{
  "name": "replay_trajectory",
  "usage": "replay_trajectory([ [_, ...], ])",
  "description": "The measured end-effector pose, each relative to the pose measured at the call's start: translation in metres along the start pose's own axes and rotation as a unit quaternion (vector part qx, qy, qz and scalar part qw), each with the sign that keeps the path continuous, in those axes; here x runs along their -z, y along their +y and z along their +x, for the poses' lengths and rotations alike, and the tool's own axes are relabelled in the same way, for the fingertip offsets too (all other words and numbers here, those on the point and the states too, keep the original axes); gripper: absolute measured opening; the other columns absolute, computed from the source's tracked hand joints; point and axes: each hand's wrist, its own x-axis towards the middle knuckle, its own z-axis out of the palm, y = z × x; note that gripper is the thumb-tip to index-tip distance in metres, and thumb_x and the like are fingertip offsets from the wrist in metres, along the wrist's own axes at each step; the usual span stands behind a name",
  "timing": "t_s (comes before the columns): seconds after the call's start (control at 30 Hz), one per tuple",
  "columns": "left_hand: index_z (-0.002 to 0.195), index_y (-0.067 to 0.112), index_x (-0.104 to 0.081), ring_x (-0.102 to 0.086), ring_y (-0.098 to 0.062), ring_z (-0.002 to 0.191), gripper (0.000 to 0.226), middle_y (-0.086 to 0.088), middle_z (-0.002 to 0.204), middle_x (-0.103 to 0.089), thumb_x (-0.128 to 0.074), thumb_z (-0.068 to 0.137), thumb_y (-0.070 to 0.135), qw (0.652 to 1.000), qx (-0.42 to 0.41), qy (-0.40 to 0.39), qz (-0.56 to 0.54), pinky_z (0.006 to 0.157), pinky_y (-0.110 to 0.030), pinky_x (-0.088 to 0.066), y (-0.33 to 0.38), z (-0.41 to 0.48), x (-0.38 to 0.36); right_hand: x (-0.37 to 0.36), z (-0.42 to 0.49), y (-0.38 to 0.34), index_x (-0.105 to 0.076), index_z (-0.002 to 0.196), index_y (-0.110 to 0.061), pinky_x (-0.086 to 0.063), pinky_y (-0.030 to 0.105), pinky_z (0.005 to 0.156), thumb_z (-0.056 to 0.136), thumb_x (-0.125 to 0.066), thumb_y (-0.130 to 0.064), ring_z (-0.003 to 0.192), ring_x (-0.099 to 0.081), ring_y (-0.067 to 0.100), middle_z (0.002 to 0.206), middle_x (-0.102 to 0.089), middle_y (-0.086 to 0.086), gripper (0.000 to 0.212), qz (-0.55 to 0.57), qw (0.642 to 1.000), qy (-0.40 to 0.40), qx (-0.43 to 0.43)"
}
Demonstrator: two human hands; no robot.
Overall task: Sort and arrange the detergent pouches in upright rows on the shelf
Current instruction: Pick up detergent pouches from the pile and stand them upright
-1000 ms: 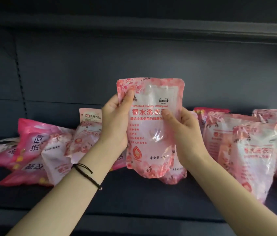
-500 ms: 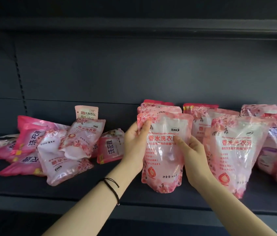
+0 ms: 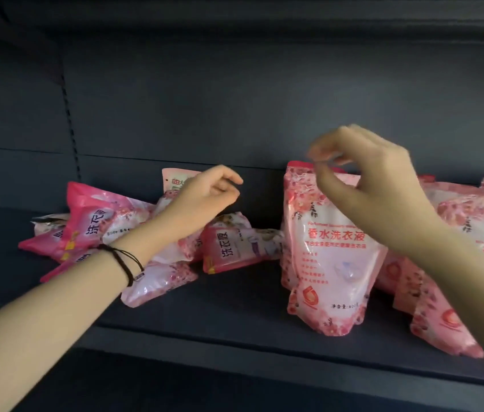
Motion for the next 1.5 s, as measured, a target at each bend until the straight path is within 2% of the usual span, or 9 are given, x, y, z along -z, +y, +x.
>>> replay_trajectory([
  [0.13,0.108,0.037,-0.056,-0.061,-0.005,0.086,0.022,0.018,0.091,-0.064,-0.055,0.087,0.029,0.944,-0.120,-0.024,0.306,0.062,-0.020,-0.041,-0.030,0.017,0.035,-0.035,0.036,-0.015,-0.060,0.104,-0.027,-0.052,0.039,0.077,0.086,-0.053,-0.037,0.087,-0.058,0.011,0.098,-0.060,-0.011,0.022,-0.095,0.968,-0.231,0.014],
  [0.3,0.116,0.033,-0.058,-0.056,-0.016,0.083,0.033,0.008,0.100,-0.066,-0.050,0.085,0.041,0.863,-0.222,-0.079,0.447,0.063,-0.027,-0.032,-0.071,0.038,0.052,-0.088,0.069,-0.014,-0.059,0.107,-0.029,-0.053,0.036,0.075,0.089,-0.054,-0.037,0.091,-0.060,0.017,0.103,-0.063,-0.009,0.020,-0.211,0.912,-0.353,-0.012],
  [0.43,0.116,0.031,-0.060,-0.061,-0.021,0.097,0.035,0.004,0.102,-0.067,-0.051,0.086,0.046,0.844,-0.226,-0.160,0.459,0.079,-0.032,-0.049,-0.098,0.058,0.053,-0.134,0.085,-0.013,-0.057,0.113,-0.028,-0.046,0.031,0.068,0.090,-0.053,-0.033,0.098,-0.060,0.023,0.113,-0.061,-0.002,0.024,-0.286,0.867,-0.404,-0.052],
  [0.73,0.115,0.026,-0.066,-0.056,-0.019,0.103,0.041,0.003,0.105,-0.064,-0.053,0.088,0.054,0.848,-0.204,-0.287,0.397,0.088,-0.032,-0.044,-0.142,0.101,0.012,-0.207,0.086,0.018,-0.061,0.119,-0.013,-0.053,0.036,0.083,0.086,-0.065,-0.031,0.102,-0.062,0.023,0.113,-0.066,0.004,0.037,-0.282,0.755,-0.562,-0.186],
  [0.87,0.101,0.014,-0.068,-0.060,-0.020,0.092,0.029,-0.003,0.106,-0.062,-0.058,0.089,0.038,0.861,-0.134,-0.374,0.318,0.077,-0.035,-0.052,-0.150,0.110,-0.005,-0.234,0.083,0.044,-0.060,0.122,-0.011,-0.053,0.039,0.091,0.083,-0.068,-0.022,0.101,-0.064,0.025,0.116,-0.065,0.009,0.041,-0.227,0.743,-0.587,-0.227],
  [1.07,0.104,0.007,-0.065,-0.061,-0.020,0.095,0.031,-0.003,0.113,-0.060,-0.065,0.085,0.031,0.880,-0.163,-0.355,0.268,0.080,-0.039,-0.053,-0.151,0.130,-0.018,-0.259,0.078,0.081,-0.061,0.109,-0.005,-0.053,0.033,0.079,0.085,-0.064,-0.016,0.092,-0.065,0.025,0.094,-0.063,0.007,0.026,-0.207,0.773,-0.516,-0.305],
  [1.2,0.071,0.014,-0.058,-0.059,-0.026,0.075,0.029,-0.007,0.080,-0.062,-0.068,0.084,0.038,0.843,-0.151,-0.413,0.310,0.068,-0.041,-0.052,-0.157,0.138,-0.028,-0.261,0.071,0.098,-0.060,0.102,-0.009,-0.051,0.032,0.073,0.082,-0.066,-0.012,0.083,-0.062,0.022,0.086,-0.060,0.005,0.021,-0.197,0.738,-0.551,-0.338],
  [1.33,0.067,0.011,-0.055,-0.040,-0.013,0.051,0.032,0.003,0.053,-0.043,-0.073,0.081,0.033,0.845,-0.134,-0.421,0.300,0.053,-0.029,-0.036,-0.159,0.139,-0.028,-0.264,0.065,0.103,-0.059,0.117,-0.005,-0.050,0.033,0.079,0.083,-0.067,-0.013,0.097,-0.062,0.026,0.112,-0.064,0.014,0.035,-0.196,0.709,-0.582,-0.345],
  [1.5,0.110,0.010,-0.066,-0.055,-0.020,0.092,0.041,-0.005,0.103,-0.063,-0.073,0.081,0.038,0.828,-0.110,-0.455,0.309,0.077,-0.031,-0.048,-0.160,0.133,-0.023,-0.264,0.075,0.096,-0.056,0.129,-0.009,-0.049,0.042,0.097,0.087,-0.063,-0.016,0.110,-0.059,0.030,0.124,-0.060,0.014,0.043,-0.158,0.679,-0.621,-0.359],
])
